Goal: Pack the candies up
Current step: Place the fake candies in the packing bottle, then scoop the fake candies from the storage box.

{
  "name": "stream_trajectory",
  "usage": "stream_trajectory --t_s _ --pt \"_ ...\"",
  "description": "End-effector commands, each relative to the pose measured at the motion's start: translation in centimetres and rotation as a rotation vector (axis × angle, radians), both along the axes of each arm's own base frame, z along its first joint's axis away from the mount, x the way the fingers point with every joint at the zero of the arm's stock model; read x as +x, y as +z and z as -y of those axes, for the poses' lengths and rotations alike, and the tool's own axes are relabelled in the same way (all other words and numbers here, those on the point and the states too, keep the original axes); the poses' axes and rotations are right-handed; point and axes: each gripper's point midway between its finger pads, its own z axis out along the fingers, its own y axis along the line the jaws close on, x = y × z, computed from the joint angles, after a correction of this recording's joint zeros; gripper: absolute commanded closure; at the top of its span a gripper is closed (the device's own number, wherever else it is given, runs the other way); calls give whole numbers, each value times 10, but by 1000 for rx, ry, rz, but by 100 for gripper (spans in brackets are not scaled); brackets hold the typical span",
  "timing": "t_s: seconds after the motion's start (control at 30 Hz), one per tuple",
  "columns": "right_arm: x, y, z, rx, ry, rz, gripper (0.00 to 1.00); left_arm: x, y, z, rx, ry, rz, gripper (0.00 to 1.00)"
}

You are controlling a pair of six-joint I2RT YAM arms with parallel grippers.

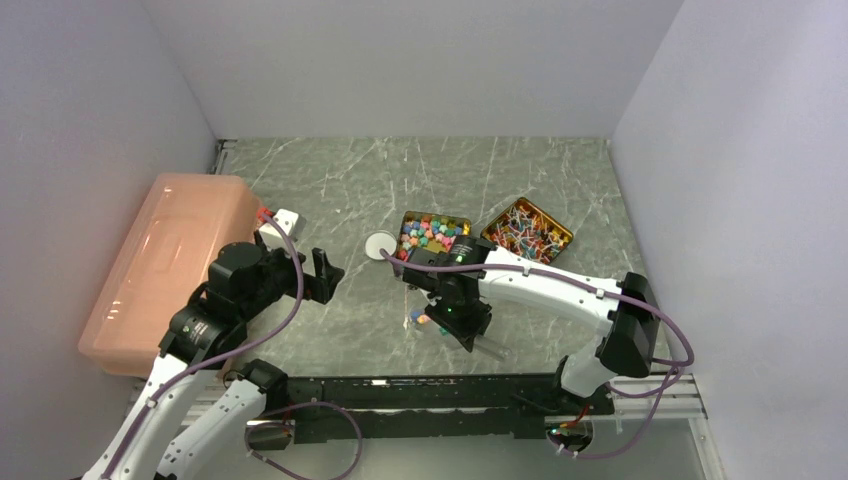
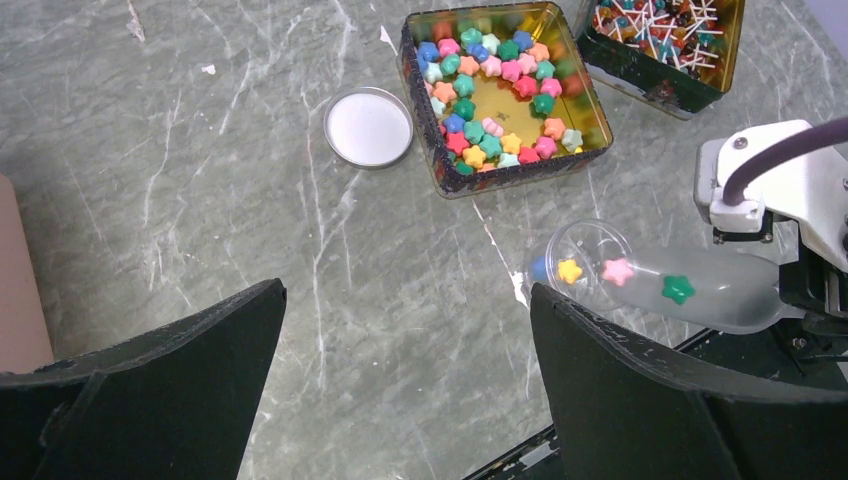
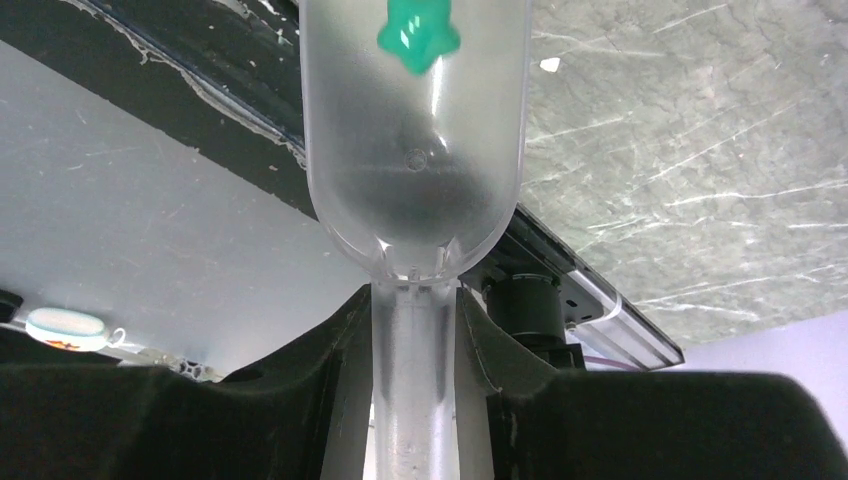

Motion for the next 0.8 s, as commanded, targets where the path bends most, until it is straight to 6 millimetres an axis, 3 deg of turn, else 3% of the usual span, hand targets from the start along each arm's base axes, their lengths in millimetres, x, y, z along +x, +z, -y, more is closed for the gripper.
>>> stream_trajectory --t_s 0.0,0.47,0.77 --pt "-3 10 -2 17 8 -45 100 0 7 2 -17 -10 29 1" --pt "-4 16 -1 35 -10 -56 100 0 9 1 -19 -9 35 1" --pt "18 33 -4 116 -48 77 100 2 5 2 -11 -5 21 1"
